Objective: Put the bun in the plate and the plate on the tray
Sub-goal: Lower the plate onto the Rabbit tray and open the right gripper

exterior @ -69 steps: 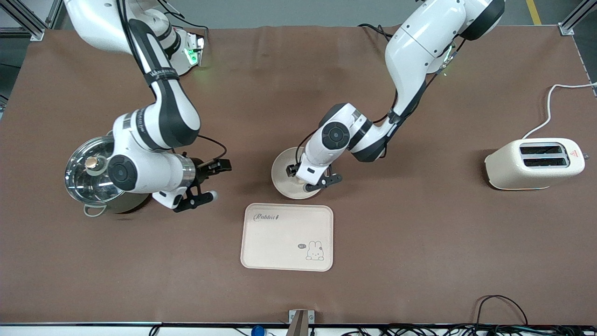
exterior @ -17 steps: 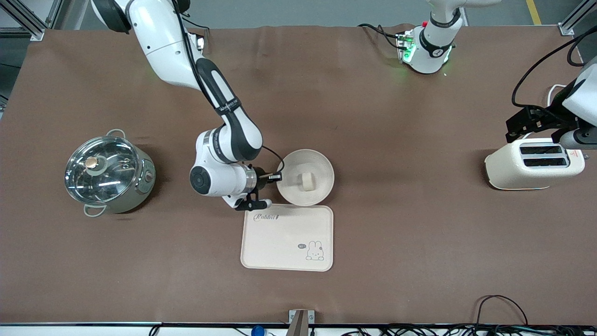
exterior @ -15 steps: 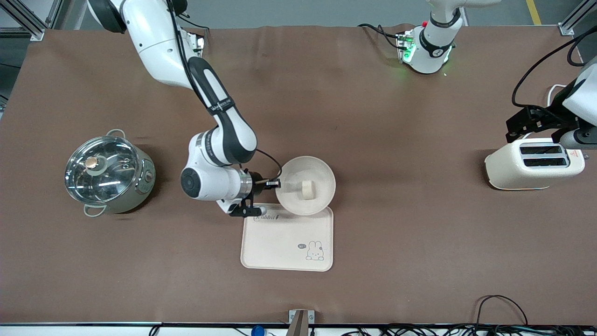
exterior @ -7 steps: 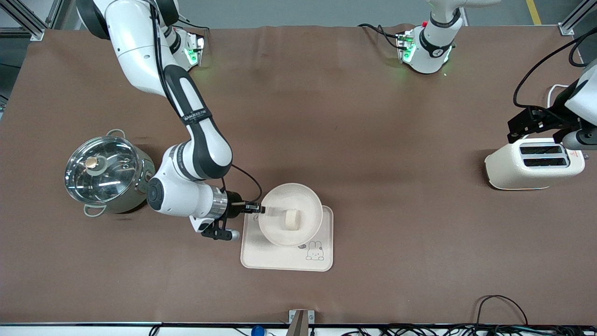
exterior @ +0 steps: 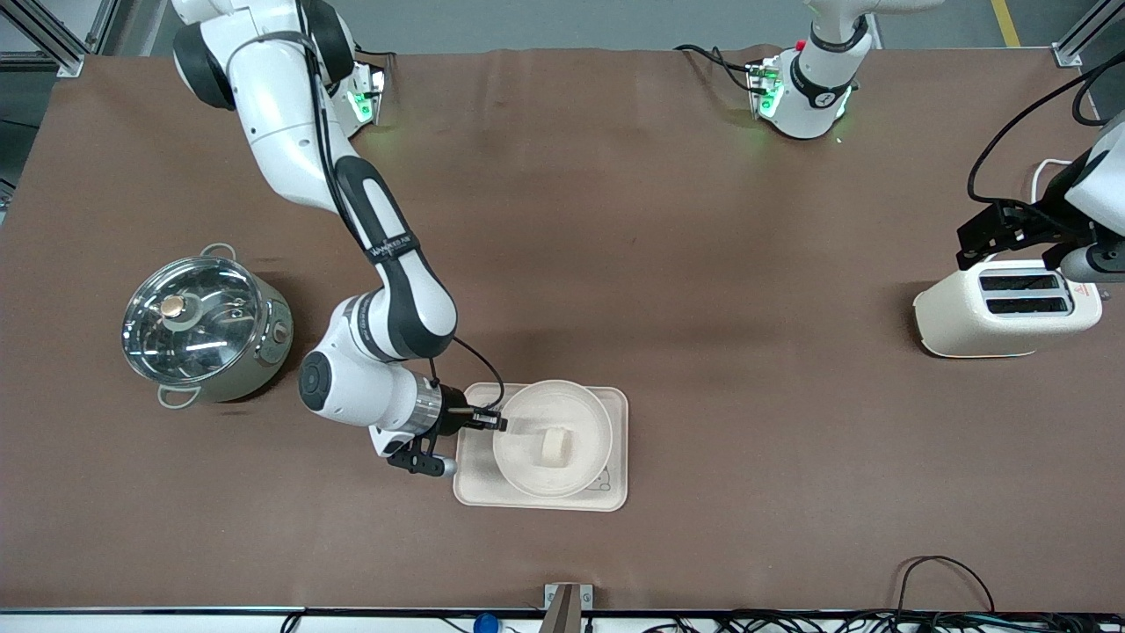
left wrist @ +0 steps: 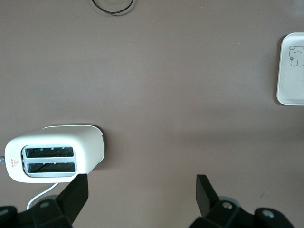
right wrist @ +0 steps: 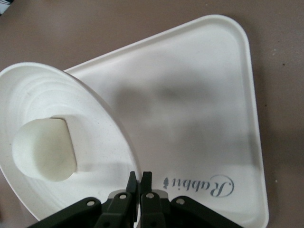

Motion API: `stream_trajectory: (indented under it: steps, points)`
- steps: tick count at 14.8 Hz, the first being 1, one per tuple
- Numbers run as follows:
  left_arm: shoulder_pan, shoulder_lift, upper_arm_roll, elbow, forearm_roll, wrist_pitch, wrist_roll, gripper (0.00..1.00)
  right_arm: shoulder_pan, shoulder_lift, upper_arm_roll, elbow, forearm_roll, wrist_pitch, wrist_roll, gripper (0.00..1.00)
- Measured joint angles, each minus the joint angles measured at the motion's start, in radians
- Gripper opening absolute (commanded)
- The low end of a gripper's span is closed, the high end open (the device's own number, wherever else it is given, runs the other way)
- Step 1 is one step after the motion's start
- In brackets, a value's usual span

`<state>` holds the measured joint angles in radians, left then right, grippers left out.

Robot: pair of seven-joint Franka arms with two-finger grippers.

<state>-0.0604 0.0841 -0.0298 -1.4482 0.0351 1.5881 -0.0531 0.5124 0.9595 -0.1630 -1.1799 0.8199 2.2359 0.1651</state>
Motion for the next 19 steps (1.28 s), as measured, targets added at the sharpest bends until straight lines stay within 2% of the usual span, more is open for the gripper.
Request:
stream_trajectory:
  steps: [8, 11, 12, 14, 15, 19]
  points:
    - [0.0, 0.0, 0.0, 0.0, -0.017, 0.0, 0.0, 1.0, -0.018, 0.06, -0.006, 0.024, -0.001, 0.017, 0.003, 0.01]
    - [0.0, 0.0, 0.0, 0.0, -0.043, 0.002, 0.0, 1.0, -0.019, 0.072, -0.005, 0.024, -0.002, 0.015, 0.003, 0.04]
    - [0.0, 0.0, 0.0, 0.0, -0.044, 0.003, 0.0, 1.0, -0.019, 0.073, -0.005, 0.024, -0.002, 0.012, 0.003, 0.22]
    - [0.0, 0.0, 0.0, 0.0, -0.044, 0.004, 0.0, 1.0, -0.018, 0.073, -0.004, 0.026, -0.014, 0.0, 0.003, 0.95]
    - [0.0, 0.0, 0.0, 0.0, -0.045, 0.004, 0.0, 1.0, -0.018, 0.073, -0.005, 0.029, -0.027, -0.011, 0.003, 1.0]
    - [0.0, 0.0, 0.0, 0.0, -0.05, 0.005, 0.0, 1.0, -0.02, 0.064, -0.006, 0.055, -0.125, -0.071, 0.005, 1.0]
